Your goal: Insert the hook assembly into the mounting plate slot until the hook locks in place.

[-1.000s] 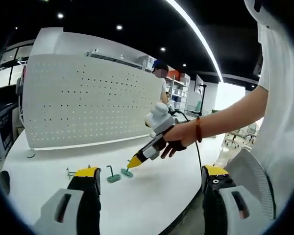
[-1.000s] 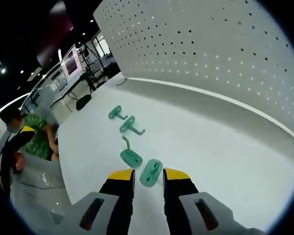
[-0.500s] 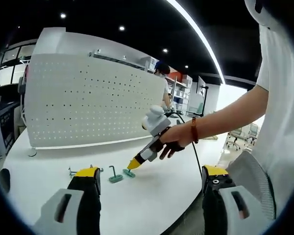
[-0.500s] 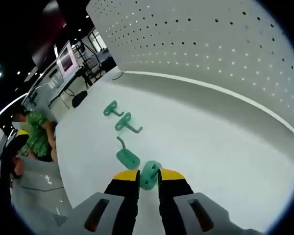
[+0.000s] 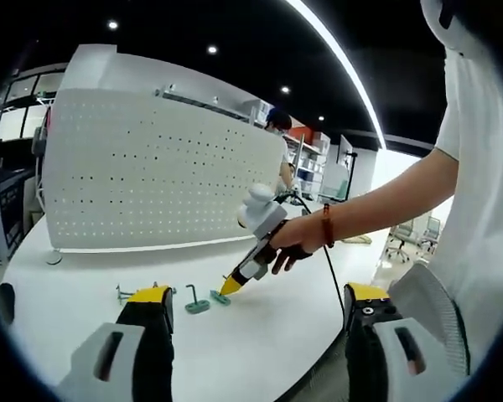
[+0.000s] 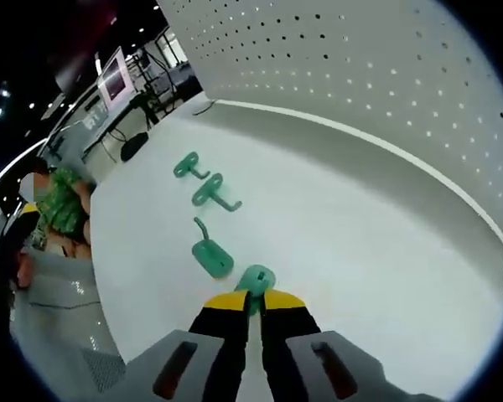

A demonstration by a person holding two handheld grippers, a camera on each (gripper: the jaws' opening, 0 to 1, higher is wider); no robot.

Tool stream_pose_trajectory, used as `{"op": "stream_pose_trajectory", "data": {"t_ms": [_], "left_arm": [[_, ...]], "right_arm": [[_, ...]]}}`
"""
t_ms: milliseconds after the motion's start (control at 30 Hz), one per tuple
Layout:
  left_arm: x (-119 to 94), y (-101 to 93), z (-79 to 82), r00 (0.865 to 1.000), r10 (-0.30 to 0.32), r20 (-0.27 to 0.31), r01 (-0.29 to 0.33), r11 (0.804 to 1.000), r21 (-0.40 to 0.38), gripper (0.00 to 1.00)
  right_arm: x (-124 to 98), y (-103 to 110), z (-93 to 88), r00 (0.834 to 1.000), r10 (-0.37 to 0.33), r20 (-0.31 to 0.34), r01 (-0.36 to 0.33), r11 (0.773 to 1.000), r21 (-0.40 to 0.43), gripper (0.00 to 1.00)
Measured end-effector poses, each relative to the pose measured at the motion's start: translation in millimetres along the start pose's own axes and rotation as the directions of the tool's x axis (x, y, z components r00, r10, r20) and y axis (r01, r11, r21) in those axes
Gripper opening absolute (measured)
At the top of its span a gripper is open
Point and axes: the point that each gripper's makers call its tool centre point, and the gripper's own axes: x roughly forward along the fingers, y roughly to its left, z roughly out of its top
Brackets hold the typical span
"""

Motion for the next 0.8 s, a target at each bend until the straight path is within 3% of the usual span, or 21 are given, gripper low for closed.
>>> {"op": "stream_pose_trajectory", "data": {"t_ms": [167,267,500,667,800], "left_arm": [[0,-1.7,-0.1,1.000,-0.009,-0.002,0.009,1.000,-0.002,0.86],[0,-2.1,-0.2,1.000,-0.012,-0.002,0.012,1.000,-0.001,0.86],[0,-2.9,0.5,1.000,-0.016,0.000,0.016,1.000,-0.003,0.85],[0,-3.5,0.9,1.000,-0.019,0.004,0.019,1.000,-0.004,0.85],[0,-4.1,1.9,1.000,-0.022,0.009,0.022,1.000,-0.006,0.85]], "right_arm": [[-2,-1,-1.8,0.999,-0.007,-0.036,0.003,0.996,-0.094,0.02],[-3,1,-3.5,0.998,0.020,-0.059,-0.029,0.988,-0.151,0.02],[-6,-1,-3.9,0.997,0.012,-0.076,-0.022,0.992,-0.126,0.11],[-8,-3,4.2,0.998,0.020,-0.062,-0.020,1.000,0.001,0.13],[-5,-2,4.2,0.995,0.039,-0.093,-0.038,0.999,0.015,0.12]]}}
